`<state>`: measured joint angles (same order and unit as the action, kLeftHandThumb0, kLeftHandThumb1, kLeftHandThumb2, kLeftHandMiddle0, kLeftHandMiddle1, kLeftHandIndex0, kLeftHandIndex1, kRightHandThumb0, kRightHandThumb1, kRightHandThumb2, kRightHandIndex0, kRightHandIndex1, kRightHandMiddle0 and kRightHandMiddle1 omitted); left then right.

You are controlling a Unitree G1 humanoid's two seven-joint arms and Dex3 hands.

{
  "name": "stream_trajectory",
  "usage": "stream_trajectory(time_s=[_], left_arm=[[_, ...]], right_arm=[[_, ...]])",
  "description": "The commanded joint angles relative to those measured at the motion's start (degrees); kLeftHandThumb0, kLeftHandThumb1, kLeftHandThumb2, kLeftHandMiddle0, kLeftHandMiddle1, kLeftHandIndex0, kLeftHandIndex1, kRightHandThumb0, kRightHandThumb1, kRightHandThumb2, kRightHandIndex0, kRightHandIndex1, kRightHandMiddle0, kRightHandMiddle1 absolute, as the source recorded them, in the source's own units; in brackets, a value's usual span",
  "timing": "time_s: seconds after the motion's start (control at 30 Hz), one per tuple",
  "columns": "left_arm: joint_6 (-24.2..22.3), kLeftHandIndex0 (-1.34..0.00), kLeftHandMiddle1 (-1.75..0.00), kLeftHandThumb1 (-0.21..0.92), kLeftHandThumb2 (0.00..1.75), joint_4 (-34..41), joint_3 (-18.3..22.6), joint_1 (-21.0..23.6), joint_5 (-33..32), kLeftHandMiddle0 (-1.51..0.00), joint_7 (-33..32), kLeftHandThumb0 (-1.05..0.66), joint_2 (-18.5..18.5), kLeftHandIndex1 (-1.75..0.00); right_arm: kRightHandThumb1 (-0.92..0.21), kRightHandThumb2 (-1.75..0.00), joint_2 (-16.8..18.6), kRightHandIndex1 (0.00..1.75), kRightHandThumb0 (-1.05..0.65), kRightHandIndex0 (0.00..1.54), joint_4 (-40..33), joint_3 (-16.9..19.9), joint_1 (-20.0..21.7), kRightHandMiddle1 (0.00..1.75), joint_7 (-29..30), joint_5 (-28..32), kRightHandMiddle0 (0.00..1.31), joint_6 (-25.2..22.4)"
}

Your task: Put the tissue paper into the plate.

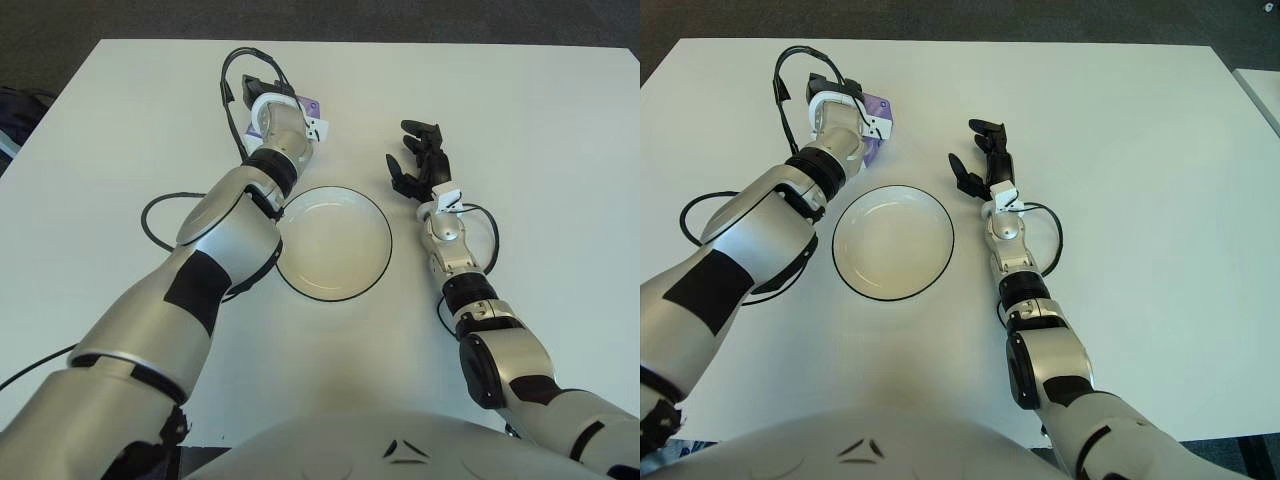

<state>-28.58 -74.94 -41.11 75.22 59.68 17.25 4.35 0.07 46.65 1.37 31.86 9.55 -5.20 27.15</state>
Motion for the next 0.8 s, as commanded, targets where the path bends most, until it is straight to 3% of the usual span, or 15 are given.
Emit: stream_trajectory(time_s=[0.0, 0.03, 0.1, 0.13, 0.37, 0.43, 0.5, 0.6, 0.67, 0.73, 0.77], left_arm=[[0.54, -0.04, -0.05, 0.92, 1.25, -1.46, -1.18, 0.52, -1.02, -0.16, 3.95, -1.05, -1.18, -0.02], [0.67, -0.05, -0.05, 0.92, 1.26, -1.52, -1.36, 0.53, -1.07, -0.19, 4.48, -1.05, -1.20, -0.16], [1.12, -0.07, -0.05, 0.92, 1.26, -1.74, -1.63, 0.50, -1.27, -0.30, 5.85, -1.05, -1.21, -0.71], [1.37, -0.08, -0.05, 0.92, 1.27, -1.82, -1.73, 0.48, -1.37, -0.34, 6.36, -1.05, -1.18, -0.90], [2.54, -0.24, -0.09, 0.92, 1.27, -2.18, -2.51, -0.26, -1.72, -0.52, 7.66, -1.05, -1.12, -1.46], [2.65, -0.45, -0.31, 0.92, 1.25, -2.25, -2.65, -0.59, -1.81, -0.64, 7.53, -1.05, -1.24, -1.63], [2.62, -0.55, -0.56, 0.92, 1.24, -2.31, -2.68, -0.87, -1.99, -0.67, 7.31, -1.05, -1.33, -1.69], [2.30, -0.72, -1.02, 0.92, 1.23, -2.45, -2.53, -1.34, -2.36, -0.75, 6.89, -1.05, -1.51, -1.73], [2.19, -0.78, -1.17, 0.92, 1.23, -2.52, -2.45, -1.57, -2.55, -0.78, 6.66, -1.05, -1.57, -1.74], [2.29, -0.89, -1.47, 0.92, 1.23, -2.66, -2.25, -2.28, -2.88, -0.89, 6.02, -1.05, -1.74, -1.74], [2.32, -0.91, -1.53, 0.92, 1.23, -2.71, -2.20, -2.46, -2.97, -0.91, 5.84, -1.05, -1.78, -1.74]], right_arm=[[-0.69, -0.65, 0.82, 0.68, -0.53, 0.37, 10.02, 0.57, -10.77, 1.00, -0.62, 0.85, 0.00, -9.52], [-0.69, -0.65, 0.81, 0.68, -0.53, 0.37, 10.01, 0.62, -10.77, 1.00, -0.63, 0.89, 0.00, -9.54], [-0.69, -0.66, 0.72, 0.68, -0.53, 0.37, 10.02, 0.74, -10.77, 1.00, -0.74, 0.98, 0.00, -9.62], [-0.69, -0.66, 0.68, 0.68, -0.53, 0.36, 10.03, 0.78, -10.78, 1.00, -0.80, 0.99, 0.00, -9.64], [-0.69, -0.66, 0.36, 0.68, -0.53, 0.36, 10.18, 1.04, -10.89, 1.00, -0.79, 0.78, 0.00, -9.27], [-0.69, -0.66, 0.27, 0.68, -0.54, 0.37, 10.26, 1.07, -10.89, 1.01, -0.67, 0.68, 0.00, -9.16], [-0.70, -0.66, 0.17, 0.68, -0.54, 0.37, 10.23, 1.07, -10.95, 1.01, -0.68, 0.60, 0.00, -8.95], [-0.70, -0.66, -0.01, 0.68, -0.54, 0.38, 10.18, 0.97, -10.99, 1.01, -0.88, 0.44, 0.00, -8.61], [-0.70, -0.66, -0.05, 0.68, -0.54, 0.38, 10.16, 0.95, -11.01, 1.01, -0.96, 0.45, 0.00, -8.59], [-0.70, -0.66, -0.14, 0.68, -0.54, 0.38, 10.00, 1.06, -11.13, 1.00, -1.12, 0.62, 0.00, -8.64], [-0.70, -0.66, -0.17, 0.68, -0.54, 0.38, 9.96, 1.09, -11.16, 1.00, -1.16, 0.66, 0.00, -8.65]])
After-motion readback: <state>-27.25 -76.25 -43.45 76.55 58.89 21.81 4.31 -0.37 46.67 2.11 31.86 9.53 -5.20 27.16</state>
